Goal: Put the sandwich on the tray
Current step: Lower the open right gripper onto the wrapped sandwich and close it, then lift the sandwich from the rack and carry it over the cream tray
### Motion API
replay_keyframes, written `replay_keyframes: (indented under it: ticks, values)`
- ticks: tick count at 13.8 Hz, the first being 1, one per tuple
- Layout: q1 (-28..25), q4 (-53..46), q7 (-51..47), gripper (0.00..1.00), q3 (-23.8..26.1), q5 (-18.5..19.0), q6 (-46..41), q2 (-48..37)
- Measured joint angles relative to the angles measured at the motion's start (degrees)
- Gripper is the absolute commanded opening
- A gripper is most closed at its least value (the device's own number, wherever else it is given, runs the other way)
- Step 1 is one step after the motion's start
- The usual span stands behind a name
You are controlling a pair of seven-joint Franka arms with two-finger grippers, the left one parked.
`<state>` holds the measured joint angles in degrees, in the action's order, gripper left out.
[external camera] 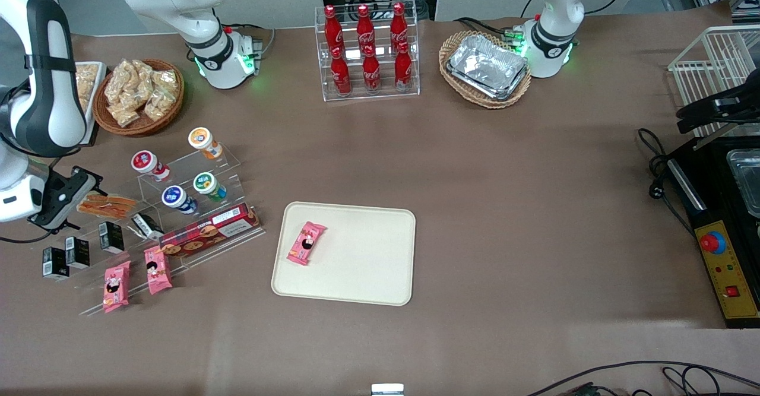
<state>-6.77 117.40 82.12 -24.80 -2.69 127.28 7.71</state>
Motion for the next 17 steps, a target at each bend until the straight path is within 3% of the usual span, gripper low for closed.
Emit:
replay_keyframes:
  ticks: [4,5,6,7,8,9,17]
  values:
    - [0.0,0.4,0.0,1.0,0.0,0.0,1.1,0.1]
    - [0.0,1.1,0.0,0.93,0.0,0.0,2.4,0.2]
    - [0.0,1.9,0.1,0.67,0.0,0.0,3.7,0.4]
    - [0.0,2.5,0.3,0.32,0.0,0.0,4.6,0.6]
    - [0.0,2.9,0.5,0.15,0.0,0.0,4.9,0.8]
    - [0.0,2.9,1.2,0.06,-0.1,0.0,4.9,0.8]
    - [0.2,-1.0,2.4,0.05,-0.9,-0.1,1.7,0.4]
